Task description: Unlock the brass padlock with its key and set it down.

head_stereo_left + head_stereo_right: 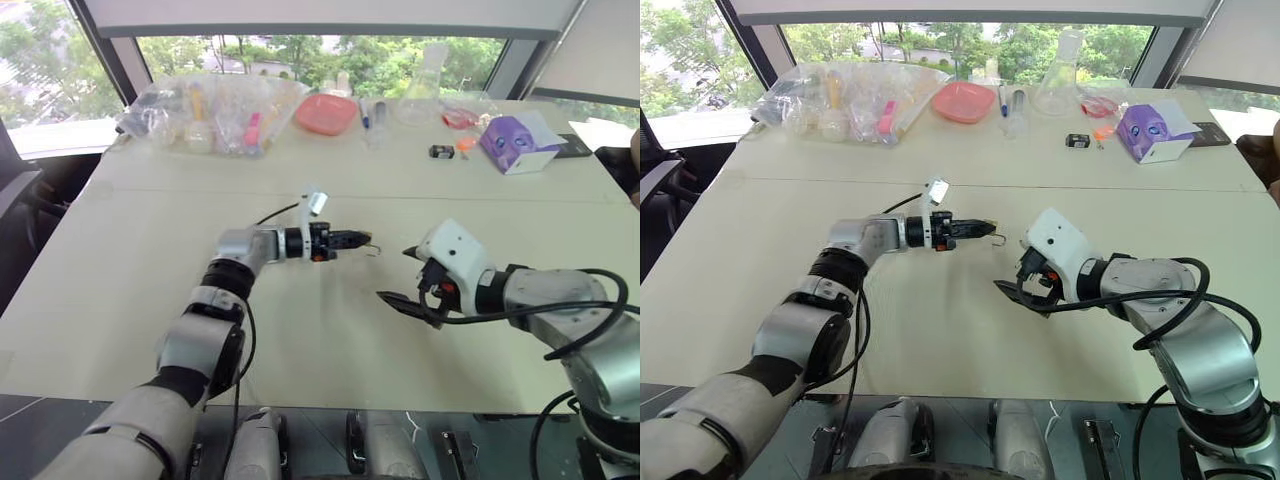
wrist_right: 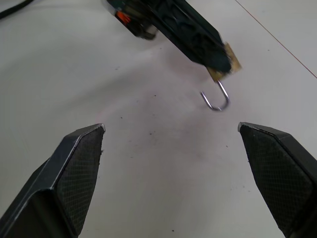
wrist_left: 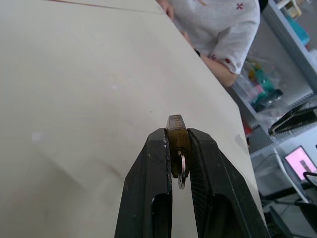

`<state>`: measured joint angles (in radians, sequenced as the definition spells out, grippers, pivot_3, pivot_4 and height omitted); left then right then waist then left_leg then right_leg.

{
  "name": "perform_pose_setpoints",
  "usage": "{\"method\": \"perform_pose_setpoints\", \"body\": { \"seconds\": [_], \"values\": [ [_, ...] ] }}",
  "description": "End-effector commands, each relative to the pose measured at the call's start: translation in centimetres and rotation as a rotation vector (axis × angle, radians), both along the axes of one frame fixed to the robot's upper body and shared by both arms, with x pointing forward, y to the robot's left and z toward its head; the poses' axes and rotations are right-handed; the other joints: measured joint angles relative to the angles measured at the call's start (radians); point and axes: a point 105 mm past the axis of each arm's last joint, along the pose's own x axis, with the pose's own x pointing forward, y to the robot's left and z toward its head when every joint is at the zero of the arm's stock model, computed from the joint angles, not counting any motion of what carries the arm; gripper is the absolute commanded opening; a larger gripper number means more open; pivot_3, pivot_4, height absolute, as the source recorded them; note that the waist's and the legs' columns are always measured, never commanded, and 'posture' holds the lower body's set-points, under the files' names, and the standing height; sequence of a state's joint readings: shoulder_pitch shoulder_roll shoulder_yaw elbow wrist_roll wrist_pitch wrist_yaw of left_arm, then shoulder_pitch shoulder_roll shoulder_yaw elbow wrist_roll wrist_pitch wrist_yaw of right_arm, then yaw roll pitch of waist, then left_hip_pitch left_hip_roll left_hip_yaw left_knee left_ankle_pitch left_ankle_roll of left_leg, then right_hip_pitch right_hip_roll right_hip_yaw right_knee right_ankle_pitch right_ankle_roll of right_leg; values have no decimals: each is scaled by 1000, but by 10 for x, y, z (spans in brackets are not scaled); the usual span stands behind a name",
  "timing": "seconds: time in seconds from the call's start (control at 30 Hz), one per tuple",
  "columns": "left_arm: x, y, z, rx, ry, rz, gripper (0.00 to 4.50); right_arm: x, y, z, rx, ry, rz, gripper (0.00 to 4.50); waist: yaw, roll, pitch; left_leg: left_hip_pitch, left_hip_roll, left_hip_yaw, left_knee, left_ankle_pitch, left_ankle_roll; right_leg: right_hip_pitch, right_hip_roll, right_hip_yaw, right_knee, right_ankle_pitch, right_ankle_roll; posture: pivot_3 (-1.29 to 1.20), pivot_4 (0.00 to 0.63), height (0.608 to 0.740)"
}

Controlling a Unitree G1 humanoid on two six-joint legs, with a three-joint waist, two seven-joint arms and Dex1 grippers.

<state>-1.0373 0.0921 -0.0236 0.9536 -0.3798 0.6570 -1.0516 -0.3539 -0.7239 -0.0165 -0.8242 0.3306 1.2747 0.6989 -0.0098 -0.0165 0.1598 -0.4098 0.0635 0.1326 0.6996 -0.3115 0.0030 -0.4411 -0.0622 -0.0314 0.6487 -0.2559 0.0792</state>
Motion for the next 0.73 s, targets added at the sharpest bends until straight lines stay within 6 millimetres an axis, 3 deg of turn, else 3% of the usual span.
{"method": "perform_pose_setpoints", "body": {
  "seconds": [0.03,0.1,0.37,0.5,0.6,0.73],
  "values": [
    [3,-6,-7,44,3,9,0,3,2,10,-8,-71,-12,4466,0,0,0,0,0,0,0,0,0,0,0,0,0,0,0,0,150,733],
    [4,-7,-11,64,0,12,0,4,2,11,-8,-80,-20,4466,-1,0,0,0,0,0,0,0,0,0,0,0,0,0,0,0,150,733],
    [8,5,-6,85,4,9,3788,10,1,12,-5,-108,-38,4500,-1,0,0,0,0,0,0,0,0,0,0,0,0,0,0,0,150,733],
    [20,29,-2,189,-123,61,3788,9,0,12,-9,-110,-36,4500,-4,0,0,0,0,0,0,0,0,0,0,0,0,0,0,0,150,733],
    [32,63,20,245,-313,141,3788,9,-2,9,-12,-106,-44,4500,-9,0,0,0,1,0,-1,0,0,-1,1,0,1,0,0,0,150,733],
    [25,96,58,135,-409,249,3788,13,-2,6,21,-112,-67,4500,-5,0,0,0,2,0,-1,3,-5,-2,1,0,1,0,0,0,150,733]
  ]
}}
